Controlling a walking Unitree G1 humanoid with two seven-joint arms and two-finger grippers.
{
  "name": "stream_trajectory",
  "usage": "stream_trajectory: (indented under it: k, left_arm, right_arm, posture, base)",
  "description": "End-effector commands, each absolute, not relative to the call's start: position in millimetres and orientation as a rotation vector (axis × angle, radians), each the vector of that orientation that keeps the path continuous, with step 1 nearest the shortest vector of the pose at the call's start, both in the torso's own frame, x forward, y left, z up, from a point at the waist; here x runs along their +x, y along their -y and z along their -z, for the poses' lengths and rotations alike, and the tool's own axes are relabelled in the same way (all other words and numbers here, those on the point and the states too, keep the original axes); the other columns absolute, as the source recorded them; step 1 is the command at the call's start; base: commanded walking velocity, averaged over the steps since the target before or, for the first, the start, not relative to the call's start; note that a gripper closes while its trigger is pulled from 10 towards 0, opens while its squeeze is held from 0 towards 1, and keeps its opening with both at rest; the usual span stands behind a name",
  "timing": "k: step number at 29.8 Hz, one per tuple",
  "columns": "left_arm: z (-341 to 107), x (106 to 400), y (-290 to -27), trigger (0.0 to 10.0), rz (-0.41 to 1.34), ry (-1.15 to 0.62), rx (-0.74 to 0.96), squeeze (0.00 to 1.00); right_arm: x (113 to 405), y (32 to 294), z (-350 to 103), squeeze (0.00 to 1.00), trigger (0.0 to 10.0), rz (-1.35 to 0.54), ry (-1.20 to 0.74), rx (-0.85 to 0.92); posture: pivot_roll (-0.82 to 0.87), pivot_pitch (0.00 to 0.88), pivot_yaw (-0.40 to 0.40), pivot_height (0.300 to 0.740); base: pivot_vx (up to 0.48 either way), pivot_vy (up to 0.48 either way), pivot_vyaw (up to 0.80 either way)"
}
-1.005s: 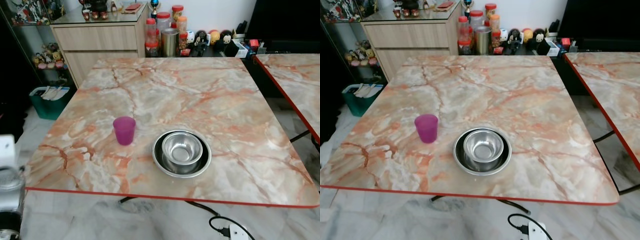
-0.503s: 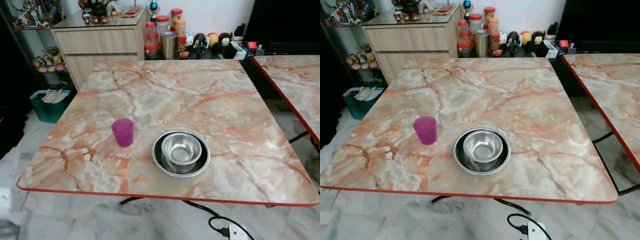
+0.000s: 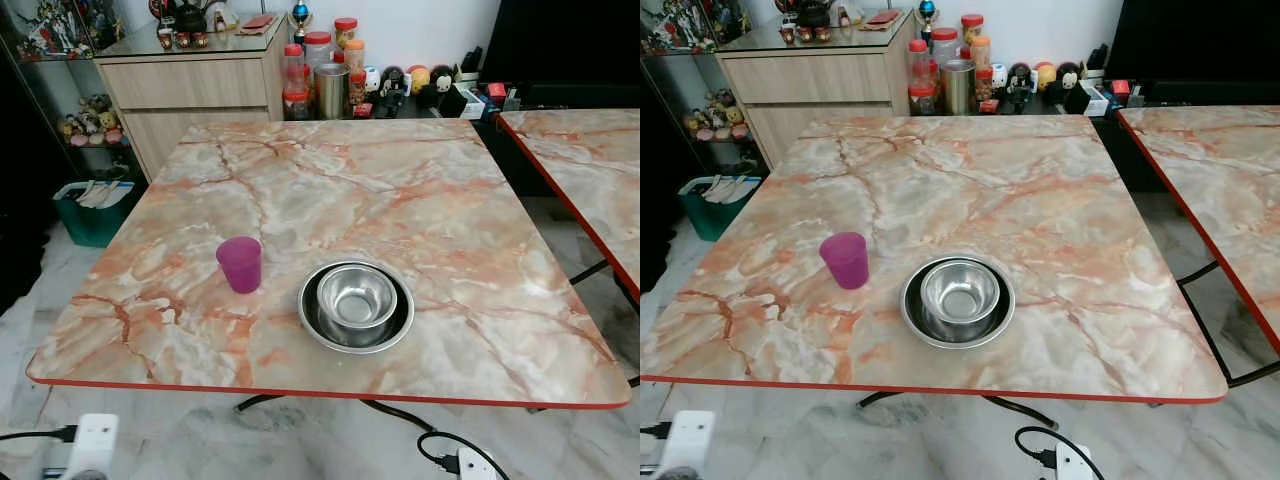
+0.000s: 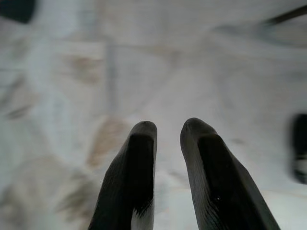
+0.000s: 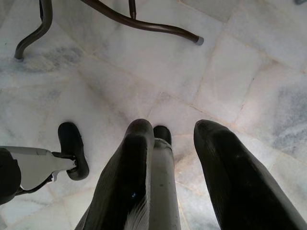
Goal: Setting the table
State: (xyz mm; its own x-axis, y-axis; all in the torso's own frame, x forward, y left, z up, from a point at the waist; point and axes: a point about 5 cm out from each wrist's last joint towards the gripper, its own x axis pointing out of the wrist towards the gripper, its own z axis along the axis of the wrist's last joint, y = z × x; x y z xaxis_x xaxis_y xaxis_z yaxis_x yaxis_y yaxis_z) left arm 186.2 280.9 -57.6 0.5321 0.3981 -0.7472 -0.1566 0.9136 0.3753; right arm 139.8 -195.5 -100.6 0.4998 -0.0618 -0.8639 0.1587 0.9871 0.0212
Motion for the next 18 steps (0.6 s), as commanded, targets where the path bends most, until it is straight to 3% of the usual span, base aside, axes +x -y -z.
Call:
stream_trajectory:
  k: [1, 11, 18]
  left_arm:
    - [56.5, 191.3, -276.9, 10.0, -0.315, -0.931, 0.237, 0.0]
    - [67.4, 187.7, -254.0, 10.0, -0.253, -0.968, 0.23, 0.0]
    - [69.6, 185.9, -250.1, 10.0, -0.243, -0.976, 0.238, 0.0]
  right_arm:
    - [142.5, 195.4, 99.7, 0.0, 10.0, 0.134, -1.035, 0.108]
    - [144.3, 198.7, 98.5, 0.0, 10.0, 0.12, -1.03, 0.091]
    - [144.6, 199.4, 98.2, 0.0, 10.0, 0.119, -1.028, 0.083]
  posture:
    - [0.07, 0.0, 0.038, 0.728]
    - [0.04, 0.0, 0.024, 0.728]
    - [0.03, 0.0, 0.024, 0.728]
  base:
    - [0.0, 0.0, 0.0]
    - [0.0, 0.0, 0.0]
    - [0.0, -0.331, 0.0]
